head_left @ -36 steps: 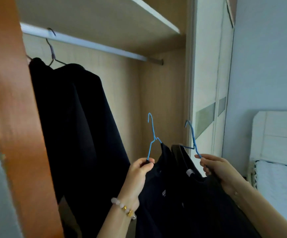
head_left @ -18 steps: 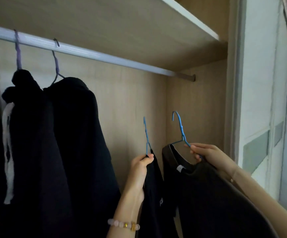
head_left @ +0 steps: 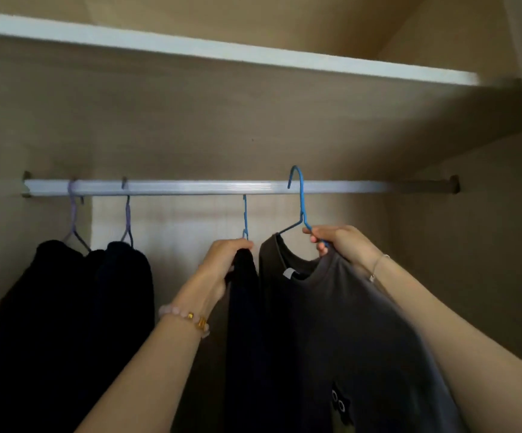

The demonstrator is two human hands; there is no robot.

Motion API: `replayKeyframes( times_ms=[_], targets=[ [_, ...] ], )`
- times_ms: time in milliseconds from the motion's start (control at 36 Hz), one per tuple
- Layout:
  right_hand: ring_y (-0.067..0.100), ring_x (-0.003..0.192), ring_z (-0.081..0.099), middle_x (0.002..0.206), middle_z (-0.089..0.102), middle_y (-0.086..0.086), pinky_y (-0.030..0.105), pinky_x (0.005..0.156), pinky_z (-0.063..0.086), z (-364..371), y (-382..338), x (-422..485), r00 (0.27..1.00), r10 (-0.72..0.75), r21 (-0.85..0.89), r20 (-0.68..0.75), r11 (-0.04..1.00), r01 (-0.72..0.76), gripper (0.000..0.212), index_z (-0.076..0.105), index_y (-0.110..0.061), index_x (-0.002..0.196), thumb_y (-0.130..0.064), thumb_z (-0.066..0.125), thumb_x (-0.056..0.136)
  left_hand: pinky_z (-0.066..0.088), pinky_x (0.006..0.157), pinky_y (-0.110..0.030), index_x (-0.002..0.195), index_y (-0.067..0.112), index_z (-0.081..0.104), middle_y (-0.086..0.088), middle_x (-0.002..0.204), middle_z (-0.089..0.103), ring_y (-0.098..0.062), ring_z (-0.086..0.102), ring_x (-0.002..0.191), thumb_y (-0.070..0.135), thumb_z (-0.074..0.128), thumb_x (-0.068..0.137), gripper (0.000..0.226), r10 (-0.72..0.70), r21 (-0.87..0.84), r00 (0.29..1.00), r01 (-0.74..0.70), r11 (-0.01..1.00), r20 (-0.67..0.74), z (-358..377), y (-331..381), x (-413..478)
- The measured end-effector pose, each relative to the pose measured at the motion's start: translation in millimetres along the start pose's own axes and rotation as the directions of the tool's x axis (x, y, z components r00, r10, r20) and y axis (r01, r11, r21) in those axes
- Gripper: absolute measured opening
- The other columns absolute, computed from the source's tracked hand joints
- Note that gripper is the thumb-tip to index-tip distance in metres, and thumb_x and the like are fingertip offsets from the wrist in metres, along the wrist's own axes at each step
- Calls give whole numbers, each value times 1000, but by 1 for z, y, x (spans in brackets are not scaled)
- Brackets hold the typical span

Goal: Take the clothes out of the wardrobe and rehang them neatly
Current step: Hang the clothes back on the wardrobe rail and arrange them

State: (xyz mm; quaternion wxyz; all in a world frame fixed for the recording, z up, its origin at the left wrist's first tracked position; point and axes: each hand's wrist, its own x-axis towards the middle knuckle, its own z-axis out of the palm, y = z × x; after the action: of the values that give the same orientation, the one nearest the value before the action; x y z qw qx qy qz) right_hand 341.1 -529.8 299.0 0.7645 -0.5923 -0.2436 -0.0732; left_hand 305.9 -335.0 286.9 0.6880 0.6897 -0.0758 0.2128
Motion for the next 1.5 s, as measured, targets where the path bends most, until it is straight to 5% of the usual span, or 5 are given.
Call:
replayKeyframes(
  times_ms=[389, 750, 1028, 1417, 1500],
  targets=[
    [1, 26, 43, 36, 51, -5, 6, 34, 38, -18, -31, 66, 992, 65, 42, 104, 997, -69, 27, 56, -3, 81, -6, 36, 99, 43, 57, -26, 77, 9, 58, -6, 69, 52, -20, 51, 62, 17, 61, 86, 12, 97, -21, 994, -98, 995, -46, -5, 17, 24],
    [3, 29, 46, 53, 55, 2, 13, 34, 42, -52, 12, 63, 992, 125, 29, 11, 992, -125, 17, 64, -1, 89, -6, 49, 94, 44, 60, -27, 83, 8, 64, -11, 73, 54, -20, 54, 64, 12, 60, 87, 7, 157, -28, 984, -160, 987, -84, 5, -11, -15],
    [16, 59, 51, 72, 57, 10, 13, 38, 46, -53, -2, 40, 999, 11, -301, -47, 953, -25, 13, 62, 3, 94, -8, 55, 92, 49, 63, -24, 95, 13, 68, -8, 81, 64, -18, 61, 72, 15, 57, 91, 12, 118, -20, 990, -120, 993, -72, 19, -19, -21],
    [14, 76, 58, 107, 61, 10, 22, 67, 49, -60, 0, -20, 995, 102, -460, -12, 883, -96, 36, 58, -7, 123, -10, 61, 87, 48, 80, -26, 123, 13, 54, -5, 116, 62, -18, 62, 99, 18, 56, 92, 31, 151, 211, 988, -139, 968, -43, 4, -11, -55],
    [20, 96, 59, 118, 62, 12, 37, 96, 49, -59, 0, -29, 997, 76, -531, -20, 844, -75, 35, 60, -10, 120, -15, 63, 86, 47, 88, -31, 128, 11, 51, -4, 112, 63, -20, 61, 99, 15, 55, 92, 36, 153, 231, 986, -135, 963, -59, 3, -12, -65]
  ],
)
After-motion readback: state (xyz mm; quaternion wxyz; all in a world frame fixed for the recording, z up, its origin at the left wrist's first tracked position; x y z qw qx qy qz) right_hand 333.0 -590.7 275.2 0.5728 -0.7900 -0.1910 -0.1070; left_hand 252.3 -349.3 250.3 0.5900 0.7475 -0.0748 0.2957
